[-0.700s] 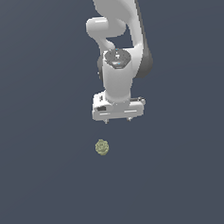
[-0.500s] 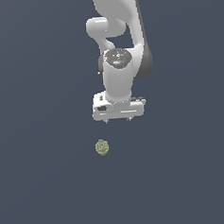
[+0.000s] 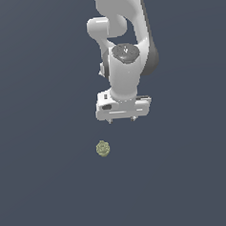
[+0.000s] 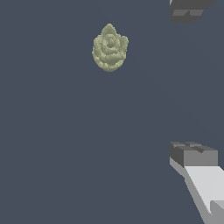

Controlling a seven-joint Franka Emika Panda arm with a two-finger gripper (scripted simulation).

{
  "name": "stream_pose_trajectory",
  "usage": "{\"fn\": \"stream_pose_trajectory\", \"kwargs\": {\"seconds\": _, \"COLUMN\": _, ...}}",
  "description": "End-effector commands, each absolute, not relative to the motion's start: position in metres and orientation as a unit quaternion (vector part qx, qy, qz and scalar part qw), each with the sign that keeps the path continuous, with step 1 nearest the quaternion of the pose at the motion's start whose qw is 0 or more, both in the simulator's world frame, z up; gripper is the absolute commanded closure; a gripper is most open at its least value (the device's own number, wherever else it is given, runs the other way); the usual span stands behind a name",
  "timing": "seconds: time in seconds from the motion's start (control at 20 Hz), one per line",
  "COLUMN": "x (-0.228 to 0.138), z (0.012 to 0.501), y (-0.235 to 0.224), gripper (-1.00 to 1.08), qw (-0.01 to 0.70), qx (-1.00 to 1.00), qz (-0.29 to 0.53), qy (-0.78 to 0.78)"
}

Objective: Pick up the object and move it to a goal position.

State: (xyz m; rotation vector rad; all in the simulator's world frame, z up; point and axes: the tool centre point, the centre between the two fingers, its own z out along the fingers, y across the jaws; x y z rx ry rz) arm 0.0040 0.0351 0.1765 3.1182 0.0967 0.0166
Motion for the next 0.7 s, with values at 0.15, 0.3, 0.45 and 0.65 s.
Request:
{"fn": "stream_pose_trajectory", "kwargs": {"seconds": 0.15, "x": 0.006, "z": 0.174, "y": 0.032, "gripper": -0.92, "qw": 0.01, "qx": 1.0, "qz": 0.005, "qy": 0.021}}
{"fn": "stream_pose_trajectory", "kwargs": {"seconds": 0.3, "x": 0.01, "z": 0.17, "y": 0.027, "gripper": -0.92, "qw": 0.009, "qx": 1.0, "qz": 0.005, "qy": 0.002}}
{"fn": "stream_pose_trajectory", "kwargs": {"seconds": 0.45, "x": 0.016, "z": 0.163, "y": 0.02, "gripper": -0.92, "qw": 0.007, "qx": 1.0, "qz": 0.004, "qy": -0.025}}
{"fn": "stream_pose_trajectory", "kwargs": {"seconds": 0.65, "x": 0.027, "z": 0.151, "y": 0.006, "gripper": -0.92, "qw": 0.004, "qx": 0.997, "qz": 0.003, "qy": -0.076}}
